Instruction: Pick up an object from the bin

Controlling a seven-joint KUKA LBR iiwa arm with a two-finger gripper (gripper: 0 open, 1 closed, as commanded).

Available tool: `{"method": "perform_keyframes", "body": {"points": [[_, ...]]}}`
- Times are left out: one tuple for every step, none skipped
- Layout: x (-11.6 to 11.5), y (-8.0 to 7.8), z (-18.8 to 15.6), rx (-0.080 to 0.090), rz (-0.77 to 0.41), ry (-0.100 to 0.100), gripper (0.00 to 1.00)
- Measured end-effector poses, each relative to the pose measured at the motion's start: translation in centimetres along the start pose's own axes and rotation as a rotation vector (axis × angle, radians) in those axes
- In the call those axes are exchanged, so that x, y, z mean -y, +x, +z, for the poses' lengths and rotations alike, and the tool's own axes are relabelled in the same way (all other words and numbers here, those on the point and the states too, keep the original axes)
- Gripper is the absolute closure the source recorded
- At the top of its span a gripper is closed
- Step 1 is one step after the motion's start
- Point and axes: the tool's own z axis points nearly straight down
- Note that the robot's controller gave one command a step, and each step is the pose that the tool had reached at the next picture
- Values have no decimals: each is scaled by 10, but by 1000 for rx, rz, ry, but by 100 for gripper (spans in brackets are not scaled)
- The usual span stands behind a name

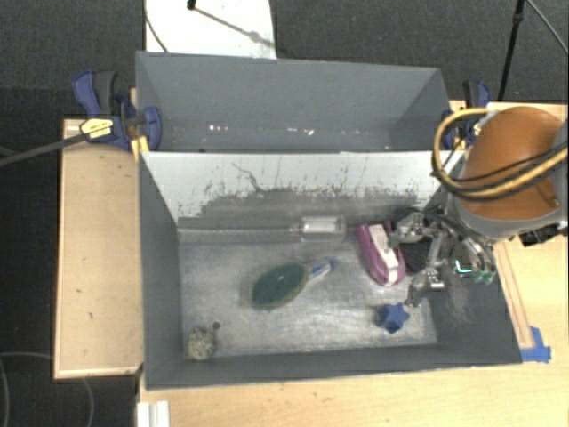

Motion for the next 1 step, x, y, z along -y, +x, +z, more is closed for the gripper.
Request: {"method": "perform_keyframes", "body": {"points": [[45, 16, 82, 15, -395, 5, 0]]}}
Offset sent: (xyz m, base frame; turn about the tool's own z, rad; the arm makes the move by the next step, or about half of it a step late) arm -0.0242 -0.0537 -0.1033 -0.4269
